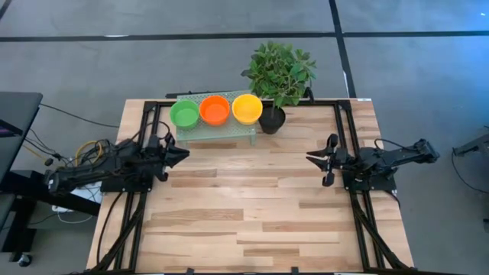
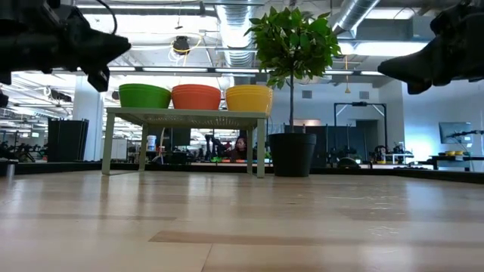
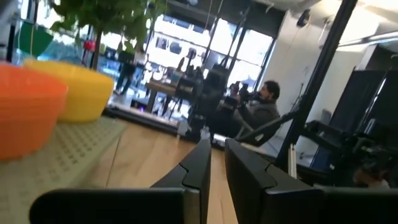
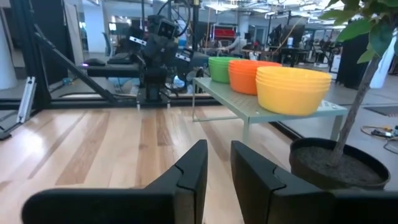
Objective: Pick & Place Mini bowls
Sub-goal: Return to Home Position
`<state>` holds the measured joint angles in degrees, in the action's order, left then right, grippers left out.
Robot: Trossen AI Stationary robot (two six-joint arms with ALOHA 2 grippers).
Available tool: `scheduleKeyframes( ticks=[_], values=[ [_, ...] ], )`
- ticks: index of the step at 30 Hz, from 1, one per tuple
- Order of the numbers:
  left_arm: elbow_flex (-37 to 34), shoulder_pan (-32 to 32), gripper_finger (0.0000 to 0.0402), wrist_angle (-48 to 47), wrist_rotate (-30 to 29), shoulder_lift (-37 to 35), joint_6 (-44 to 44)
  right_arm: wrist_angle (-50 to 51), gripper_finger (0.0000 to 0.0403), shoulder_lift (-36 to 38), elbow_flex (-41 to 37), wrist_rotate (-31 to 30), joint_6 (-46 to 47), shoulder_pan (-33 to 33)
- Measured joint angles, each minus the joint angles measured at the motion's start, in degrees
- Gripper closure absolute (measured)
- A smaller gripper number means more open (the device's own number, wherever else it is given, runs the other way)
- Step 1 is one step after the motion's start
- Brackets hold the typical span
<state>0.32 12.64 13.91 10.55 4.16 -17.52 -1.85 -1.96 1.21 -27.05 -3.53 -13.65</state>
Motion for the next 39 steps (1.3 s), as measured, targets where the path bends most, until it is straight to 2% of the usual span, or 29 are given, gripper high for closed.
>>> scheduleKeyframes(
  ticks=[9, 14, 20, 25, 28, 31, 39],
  values=[
    [0.0, 0.0, 0.0353, 0.0, 0.0, 8.7, 0.0, 0.0, 0.0337, -0.3, 0.0, 0.0, 0.0, 0.0],
    [0.0, 0.0, 0.0353, 3.4, 0.4, 10.1, -0.5, 0.0, 0.0337, -0.3, 0.0, 0.0, 0.1, 0.0],
    [0.0, 0.0, 0.0353, 4.5, 7.2, 5.0, 0.8, 0.1, 0.0337, -0.3, 0.0, 0.0, 0.1, 0.0],
    [0.0, 0.0, 0.0353, 4.3, 19.5, -1.2, -0.8, 0.1, 0.0337, -0.3, 0.0, 0.0, 0.1, 0.0],
    [0.1, 0.0, 0.0353, 4.6, 19.7, -4.1, 0.5, 0.1, 0.0337, -0.3, 0.0, 0.0, 0.1, 0.0],
    [0.0, 0.0, 0.0353, 4.2, 17.3, -3.8, 2.3, 0.1, 0.0337, -0.3, 0.0, 0.0, 0.1, 0.0],
    [0.0, -0.1, 0.0352, -0.1, -3.2, -2.9, 0.1, 0.1, 0.0337, -0.3, 0.0, 0.0, 0.1, 0.0]
  ],
)
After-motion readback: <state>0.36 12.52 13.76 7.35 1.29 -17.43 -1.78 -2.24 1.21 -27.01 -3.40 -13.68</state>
